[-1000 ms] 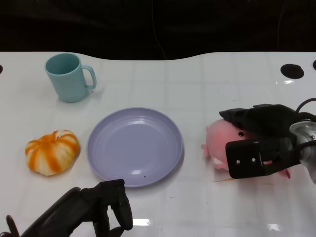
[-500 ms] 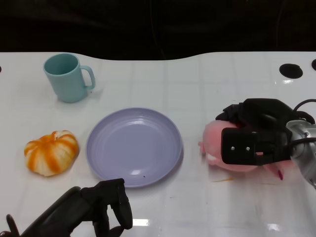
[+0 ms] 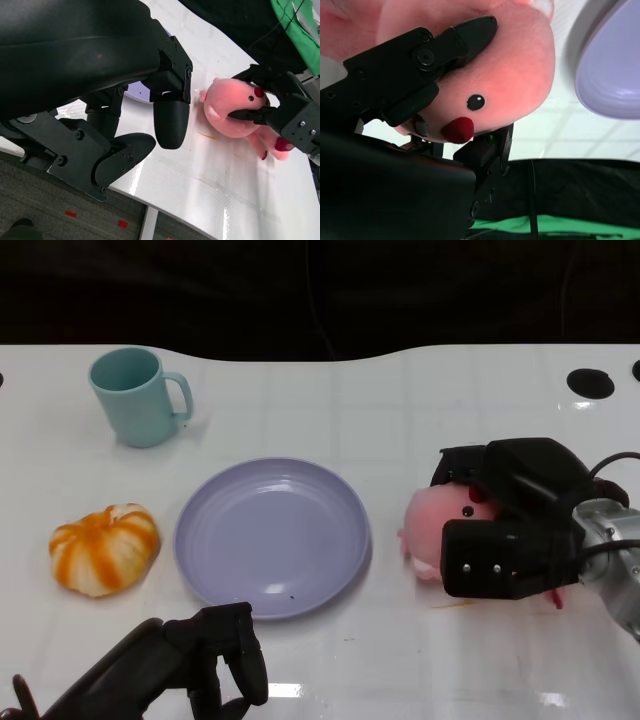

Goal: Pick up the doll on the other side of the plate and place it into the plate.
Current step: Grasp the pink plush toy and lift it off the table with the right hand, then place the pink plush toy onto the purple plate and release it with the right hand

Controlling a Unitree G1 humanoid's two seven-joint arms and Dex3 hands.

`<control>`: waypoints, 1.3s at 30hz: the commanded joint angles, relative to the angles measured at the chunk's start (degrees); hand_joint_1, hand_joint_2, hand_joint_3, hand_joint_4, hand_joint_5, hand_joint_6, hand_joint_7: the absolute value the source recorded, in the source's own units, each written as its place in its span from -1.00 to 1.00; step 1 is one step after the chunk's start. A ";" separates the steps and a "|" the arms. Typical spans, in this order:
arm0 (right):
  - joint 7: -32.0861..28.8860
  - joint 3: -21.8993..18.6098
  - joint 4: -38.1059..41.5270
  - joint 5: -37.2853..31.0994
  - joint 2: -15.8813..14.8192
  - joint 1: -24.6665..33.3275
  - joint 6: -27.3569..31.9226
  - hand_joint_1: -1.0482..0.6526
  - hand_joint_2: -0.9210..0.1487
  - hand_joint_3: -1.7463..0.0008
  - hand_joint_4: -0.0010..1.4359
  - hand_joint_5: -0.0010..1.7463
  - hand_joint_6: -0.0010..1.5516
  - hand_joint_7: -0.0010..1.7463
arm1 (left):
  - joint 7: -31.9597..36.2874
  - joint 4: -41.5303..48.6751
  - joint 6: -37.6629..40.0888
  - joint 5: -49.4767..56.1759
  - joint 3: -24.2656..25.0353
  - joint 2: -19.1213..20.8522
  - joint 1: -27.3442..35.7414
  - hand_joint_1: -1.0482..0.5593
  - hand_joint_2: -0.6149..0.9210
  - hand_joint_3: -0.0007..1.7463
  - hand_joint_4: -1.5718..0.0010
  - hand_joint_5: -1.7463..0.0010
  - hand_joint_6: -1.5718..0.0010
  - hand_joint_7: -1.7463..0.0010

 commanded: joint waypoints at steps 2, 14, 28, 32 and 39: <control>-5.38 -1.89 -0.52 0.64 0.38 1.08 -1.37 -0.02 -0.54 0.27 0.30 1.00 -0.12 0.90 | 0.40 -0.14 -0.50 0.40 0.12 0.43 -0.17 0.06 0.56 0.27 0.23 -1.00 0.37 -0.85; -16.54 -4.65 -3.55 2.18 2.15 1.89 -7.78 0.01 0.09 -0.59 0.39 1.00 -0.02 1.00 | 0.54 -0.01 -0.27 0.93 -0.53 0.21 -0.23 0.07 0.56 0.27 0.22 -1.00 0.36 -0.82; -11.84 -3.81 -6.27 2.88 9.53 -5.19 -5.79 -0.03 0.29 -0.72 0.39 1.00 -0.03 0.99 | 0.83 -0.15 -0.13 2.01 -1.52 -0.32 -0.48 0.08 0.57 0.26 0.23 -1.00 0.36 -0.81; -11.02 -2.65 -4.52 2.32 11.27 -7.74 -5.80 -0.05 0.29 -0.68 0.39 1.00 -0.03 1.00 | 1.02 -0.36 0.18 2.61 -1.83 -0.61 -0.50 0.09 0.56 0.27 0.24 -1.00 0.36 -0.80; -9.10 0.15 -0.01 1.02 14.99 -12.11 -5.16 -0.10 0.20 -0.53 0.34 1.00 -0.06 1.00 | 1.10 -0.86 0.78 2.80 -2.40 -0.79 -0.47 0.08 0.56 0.26 0.23 -1.00 0.35 -0.79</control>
